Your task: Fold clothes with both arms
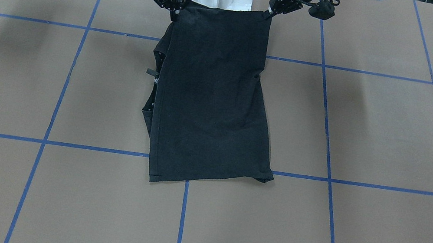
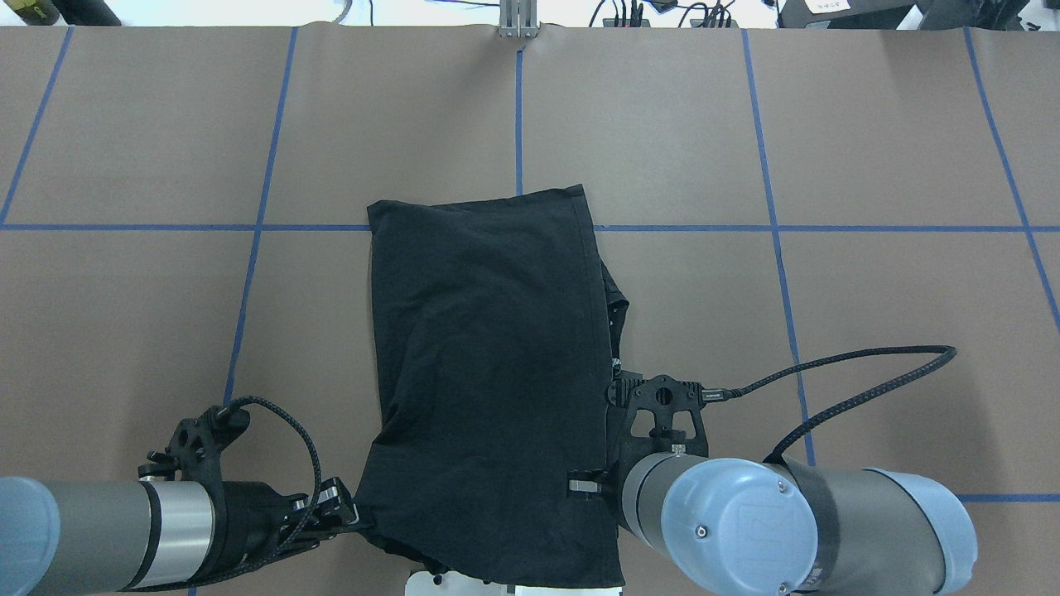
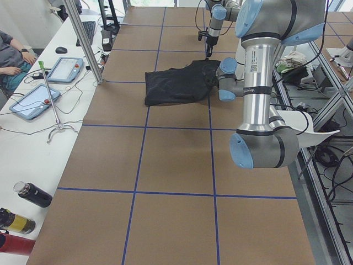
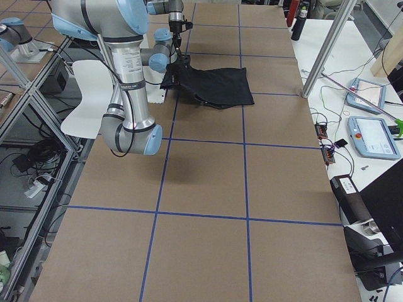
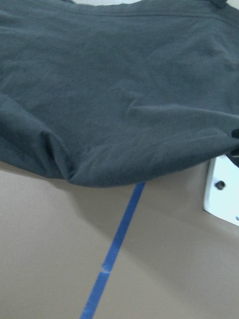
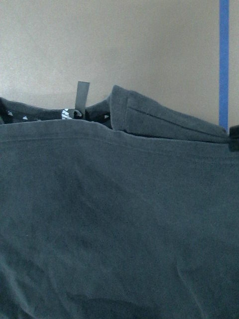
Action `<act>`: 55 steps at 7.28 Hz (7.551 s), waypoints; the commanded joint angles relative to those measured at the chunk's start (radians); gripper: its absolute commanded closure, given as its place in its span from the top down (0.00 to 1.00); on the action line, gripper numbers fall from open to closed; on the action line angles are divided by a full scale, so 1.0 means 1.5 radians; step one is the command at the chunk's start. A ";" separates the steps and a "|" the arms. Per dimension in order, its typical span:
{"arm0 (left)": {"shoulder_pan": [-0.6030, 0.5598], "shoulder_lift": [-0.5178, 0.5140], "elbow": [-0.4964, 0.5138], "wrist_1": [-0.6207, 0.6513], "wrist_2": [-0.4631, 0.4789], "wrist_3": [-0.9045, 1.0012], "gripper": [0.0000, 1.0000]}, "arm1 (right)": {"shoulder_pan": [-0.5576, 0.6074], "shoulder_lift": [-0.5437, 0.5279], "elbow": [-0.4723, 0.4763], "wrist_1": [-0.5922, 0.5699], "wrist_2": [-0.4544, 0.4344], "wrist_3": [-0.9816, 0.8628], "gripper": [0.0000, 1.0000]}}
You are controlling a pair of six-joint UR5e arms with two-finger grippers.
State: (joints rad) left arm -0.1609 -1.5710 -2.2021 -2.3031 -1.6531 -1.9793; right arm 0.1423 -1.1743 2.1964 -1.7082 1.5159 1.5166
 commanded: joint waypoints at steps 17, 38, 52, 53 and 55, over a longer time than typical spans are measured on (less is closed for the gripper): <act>-0.379 -0.428 0.503 0.208 -0.079 0.410 0.00 | 0.269 0.213 -0.447 0.160 0.057 -0.116 0.00; -0.505 -0.282 0.401 0.142 -0.267 0.650 1.00 | 0.209 0.442 -0.691 0.095 -0.109 -0.480 0.79; -0.511 -0.259 0.277 0.297 -0.268 0.711 1.00 | 0.405 0.391 -0.688 0.194 0.154 -0.593 0.97; -0.524 -0.258 0.237 0.380 -0.263 0.790 1.00 | 0.417 0.347 -0.620 0.155 0.201 -0.567 0.99; -0.592 -0.208 0.209 0.427 -0.265 0.954 1.00 | 0.470 0.208 -0.435 0.079 0.279 -0.561 0.99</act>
State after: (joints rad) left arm -0.9866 -1.9351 -1.8575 -1.7092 -2.0502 -0.7110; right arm 0.8007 -0.7331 1.3727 -1.5182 1.8605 0.6675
